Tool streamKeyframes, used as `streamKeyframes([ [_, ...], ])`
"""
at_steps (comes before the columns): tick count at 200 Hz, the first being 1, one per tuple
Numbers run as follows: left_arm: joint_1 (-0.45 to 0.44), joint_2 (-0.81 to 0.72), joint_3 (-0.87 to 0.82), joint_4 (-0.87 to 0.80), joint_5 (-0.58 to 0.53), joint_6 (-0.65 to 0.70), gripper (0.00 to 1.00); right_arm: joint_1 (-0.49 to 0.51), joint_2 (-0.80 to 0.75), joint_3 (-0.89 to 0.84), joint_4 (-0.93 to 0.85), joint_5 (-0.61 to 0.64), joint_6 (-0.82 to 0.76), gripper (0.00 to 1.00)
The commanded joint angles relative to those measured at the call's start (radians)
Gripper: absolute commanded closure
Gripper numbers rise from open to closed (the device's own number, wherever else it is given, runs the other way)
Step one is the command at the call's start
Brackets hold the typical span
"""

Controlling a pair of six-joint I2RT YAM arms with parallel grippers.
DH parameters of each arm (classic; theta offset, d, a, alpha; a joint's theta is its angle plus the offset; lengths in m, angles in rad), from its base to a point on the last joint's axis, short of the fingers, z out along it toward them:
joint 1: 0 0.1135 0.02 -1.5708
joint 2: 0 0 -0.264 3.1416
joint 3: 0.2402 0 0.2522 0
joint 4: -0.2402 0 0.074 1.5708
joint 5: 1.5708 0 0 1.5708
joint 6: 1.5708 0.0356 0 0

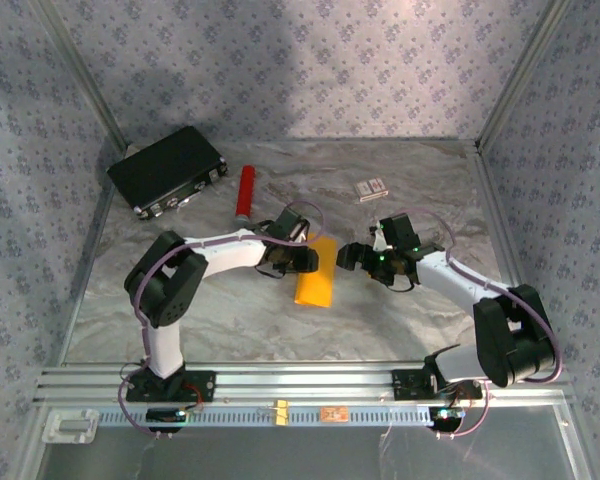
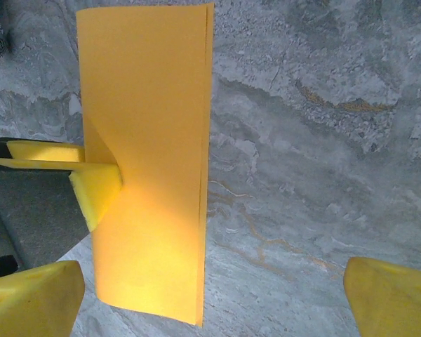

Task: Fold a paper plane with a square sheet of paper (pick it up from the middle)
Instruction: First fold the square sheet of paper in half at the center of the table.

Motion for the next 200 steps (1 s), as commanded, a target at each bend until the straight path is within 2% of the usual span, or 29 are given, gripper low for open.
streamKeyframes([
  [1, 0.010, 0.015, 0.028, -0.038, -0.015, 0.033, 0.52, 0.007, 0.011, 0.029, -0.005, 0.013, -0.016, 0.03],
  [88, 0.015, 0.042, 0.043, -0.028, -0.004, 0.017, 0.51, 0.012, 0.014, 0.029, -0.010, 0.019, -0.018, 0.03],
  [200, 0.004, 0.096, 0.110, -0.094, -0.034, 0.093, 0.46, 0.013, 0.013, 0.029, -0.027, 0.041, -0.026, 0.03],
])
